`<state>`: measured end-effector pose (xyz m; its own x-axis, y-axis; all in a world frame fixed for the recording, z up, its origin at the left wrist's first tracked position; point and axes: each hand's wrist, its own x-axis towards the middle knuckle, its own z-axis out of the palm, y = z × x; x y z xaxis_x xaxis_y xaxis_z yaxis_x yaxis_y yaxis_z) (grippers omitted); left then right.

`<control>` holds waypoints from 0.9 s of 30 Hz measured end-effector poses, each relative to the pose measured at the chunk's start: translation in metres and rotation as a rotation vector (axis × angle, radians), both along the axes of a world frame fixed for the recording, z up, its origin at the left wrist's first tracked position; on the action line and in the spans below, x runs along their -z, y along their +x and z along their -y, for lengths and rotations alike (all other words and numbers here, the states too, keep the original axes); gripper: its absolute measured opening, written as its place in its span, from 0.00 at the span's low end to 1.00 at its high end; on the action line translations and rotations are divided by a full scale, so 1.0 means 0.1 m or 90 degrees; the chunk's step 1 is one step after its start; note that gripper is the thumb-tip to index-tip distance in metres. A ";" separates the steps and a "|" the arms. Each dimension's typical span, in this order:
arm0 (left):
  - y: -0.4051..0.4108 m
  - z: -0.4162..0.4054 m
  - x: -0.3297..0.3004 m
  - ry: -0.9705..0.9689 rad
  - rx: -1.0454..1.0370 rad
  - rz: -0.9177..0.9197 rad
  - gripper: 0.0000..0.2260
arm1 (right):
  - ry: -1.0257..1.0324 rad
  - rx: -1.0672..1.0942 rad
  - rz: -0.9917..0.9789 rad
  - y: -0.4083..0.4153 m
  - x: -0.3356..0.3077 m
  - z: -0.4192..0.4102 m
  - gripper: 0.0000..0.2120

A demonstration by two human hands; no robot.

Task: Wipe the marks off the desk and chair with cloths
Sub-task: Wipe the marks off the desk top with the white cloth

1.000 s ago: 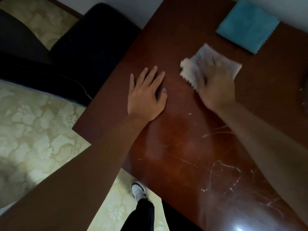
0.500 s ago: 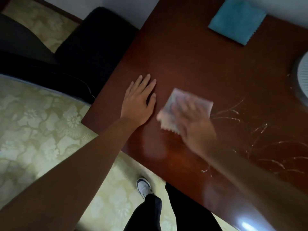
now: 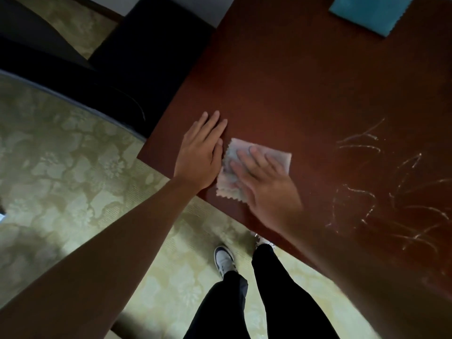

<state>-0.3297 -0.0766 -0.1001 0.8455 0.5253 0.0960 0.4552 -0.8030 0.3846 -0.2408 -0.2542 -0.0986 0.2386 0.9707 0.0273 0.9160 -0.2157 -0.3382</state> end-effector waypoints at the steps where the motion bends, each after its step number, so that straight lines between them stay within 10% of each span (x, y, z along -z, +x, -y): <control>1: -0.03 0.00 0.00 -0.003 0.005 0.008 0.19 | -0.008 0.012 0.012 0.19 -0.01 -0.06 0.23; 7: -0.21 -0.01 0.04 -0.013 0.001 0.057 0.18 | -0.006 0.286 0.014 1.05 -0.04 -0.37 0.24; 12: -0.23 -0.01 0.04 -0.014 0.003 0.058 0.19 | 0.019 0.083 0.012 -0.52 0.00 0.23 0.21; 19: -0.24 -0.02 0.07 -0.018 0.006 0.066 0.19 | -0.047 0.306 0.032 0.60 -0.11 -0.07 0.24; 27: -0.24 0.01 0.07 -0.027 0.005 0.081 0.19 | -0.020 0.093 0.040 -0.60 -0.07 0.25 0.21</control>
